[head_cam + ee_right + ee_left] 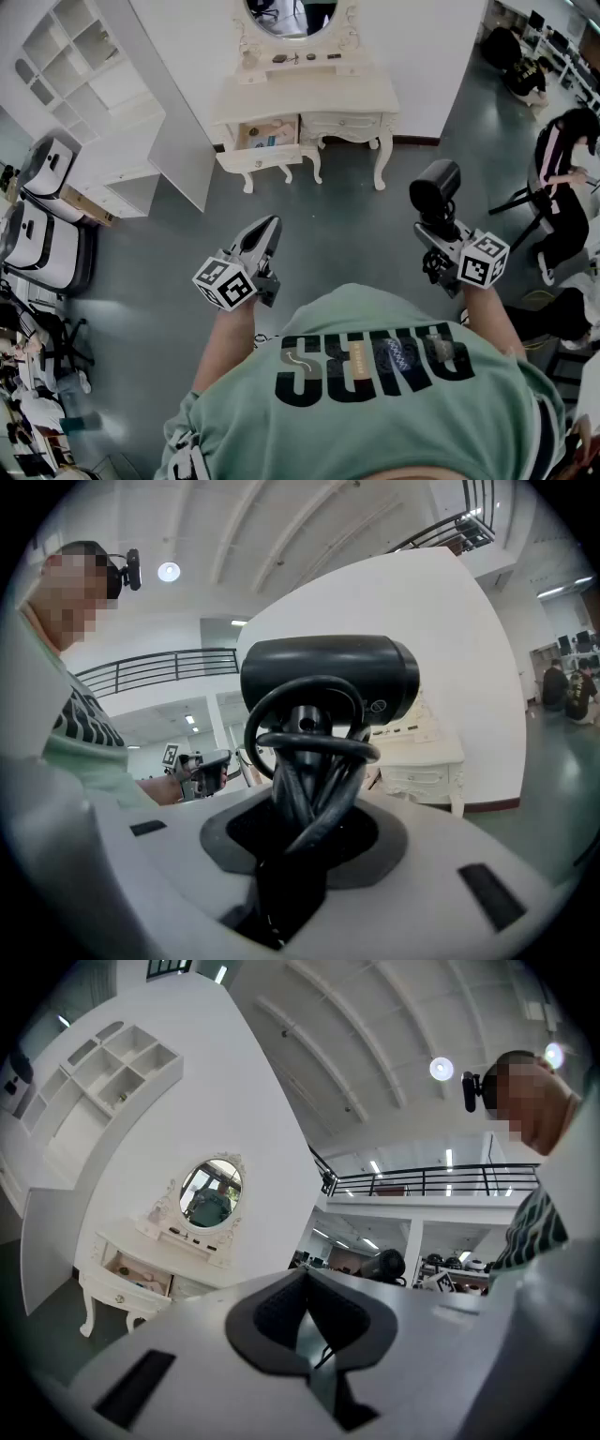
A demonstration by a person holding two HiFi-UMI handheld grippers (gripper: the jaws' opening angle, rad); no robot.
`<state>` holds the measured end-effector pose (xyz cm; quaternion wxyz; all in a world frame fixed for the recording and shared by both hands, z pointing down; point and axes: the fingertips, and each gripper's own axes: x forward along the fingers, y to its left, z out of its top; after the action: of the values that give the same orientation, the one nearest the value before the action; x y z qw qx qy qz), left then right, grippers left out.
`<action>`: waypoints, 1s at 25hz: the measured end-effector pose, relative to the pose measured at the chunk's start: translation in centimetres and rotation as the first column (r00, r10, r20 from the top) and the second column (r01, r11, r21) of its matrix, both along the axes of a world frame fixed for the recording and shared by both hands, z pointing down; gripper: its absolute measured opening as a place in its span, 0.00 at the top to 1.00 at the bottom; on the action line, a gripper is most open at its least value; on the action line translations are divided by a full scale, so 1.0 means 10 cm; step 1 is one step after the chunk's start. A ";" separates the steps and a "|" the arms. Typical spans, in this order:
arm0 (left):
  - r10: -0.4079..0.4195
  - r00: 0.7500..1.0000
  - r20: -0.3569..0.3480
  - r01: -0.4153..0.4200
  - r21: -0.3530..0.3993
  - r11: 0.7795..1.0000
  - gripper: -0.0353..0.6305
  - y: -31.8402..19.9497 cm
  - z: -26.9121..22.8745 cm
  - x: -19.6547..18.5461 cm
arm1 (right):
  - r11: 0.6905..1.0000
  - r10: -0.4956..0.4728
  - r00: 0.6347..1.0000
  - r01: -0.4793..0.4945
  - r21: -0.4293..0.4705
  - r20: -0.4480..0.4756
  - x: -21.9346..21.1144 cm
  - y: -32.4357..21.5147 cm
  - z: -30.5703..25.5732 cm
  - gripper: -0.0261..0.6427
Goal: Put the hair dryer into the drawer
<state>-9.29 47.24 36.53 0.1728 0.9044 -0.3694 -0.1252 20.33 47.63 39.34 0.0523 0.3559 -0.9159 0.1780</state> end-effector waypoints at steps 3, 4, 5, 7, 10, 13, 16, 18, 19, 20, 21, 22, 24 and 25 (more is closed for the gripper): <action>0.001 1.000 0.000 -0.001 0.003 1.000 0.94 -0.01 0.01 0.01 | 1.000 -0.001 1.000 0.001 0.001 -0.001 -0.01 -0.01 0.00 0.78; 0.001 1.000 -0.002 -0.001 0.003 1.000 0.94 -0.01 0.00 0.01 | 1.000 -0.002 1.000 0.002 0.002 -0.001 -0.01 -0.01 0.01 0.78; 0.002 1.000 -0.004 -0.002 0.003 1.000 0.94 -0.01 0.00 0.01 | 1.000 -0.003 1.000 0.003 0.003 0.000 -0.01 -0.01 0.01 0.78; 0.003 1.000 -0.005 -0.003 0.002 1.000 0.94 -0.01 -0.01 0.03 | 1.000 -0.005 1.000 0.005 0.004 0.001 0.00 -0.01 0.02 0.78; 0.001 1.000 -0.006 -0.001 -0.003 1.000 0.94 0.00 -0.01 0.07 | 1.000 -0.005 1.000 0.005 0.002 -0.001 0.04 0.00 0.01 0.78; -0.003 1.000 -0.006 0.003 -0.002 1.000 0.94 0.01 -0.01 0.12 | 1.000 -0.007 1.000 0.007 -0.009 -0.003 0.09 0.00 0.01 0.78; -0.008 1.000 -0.008 0.008 -0.001 1.000 0.94 0.01 -0.03 0.17 | 1.000 -0.006 1.000 0.006 -0.021 -0.011 0.15 -0.02 0.04 0.77; -0.010 1.000 -0.008 0.010 0.001 1.000 0.94 0.00 -0.04 0.23 | 1.000 -0.006 1.000 0.006 -0.021 -0.013 0.21 -0.03 0.04 0.77; -0.011 1.000 -0.008 0.011 0.002 1.000 0.94 -0.01 -0.04 0.27 | 1.000 -0.005 1.000 0.005 -0.021 -0.015 0.25 -0.04 0.03 0.77; -0.012 1.000 -0.008 0.012 0.004 1.000 0.94 -0.01 -0.04 0.31 | 1.000 -0.004 1.000 0.004 -0.020 -0.017 0.30 -0.04 0.03 0.77; -0.012 1.000 -0.006 0.012 0.006 1.000 0.94 -0.02 -0.04 0.36 | 1.000 -0.004 1.000 0.004 -0.018 -0.021 0.35 -0.03 0.02 0.77; -0.011 1.000 -0.003 0.011 0.010 1.000 0.94 -0.02 -0.04 0.42 | 1.000 -0.005 1.000 0.005 -0.017 -0.025 0.40 -0.03 0.02 0.77; -0.010 1.000 -0.004 0.010 0.015 1.000 0.94 -0.02 -0.05 0.54 | 1.000 -0.010 0.999 0.010 -0.013 -0.030 0.51 -0.02 0.03 0.77; -0.010 1.000 -0.008 0.010 0.015 1.000 0.94 -0.03 -0.06 0.61 | 1.000 -0.014 0.999 0.014 -0.012 -0.030 0.57 -0.03 0.04 0.77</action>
<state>-3.15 46.98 35.94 0.1666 0.9035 -0.3721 -0.1322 26.08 47.34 39.73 0.0696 0.3518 -0.9165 0.1773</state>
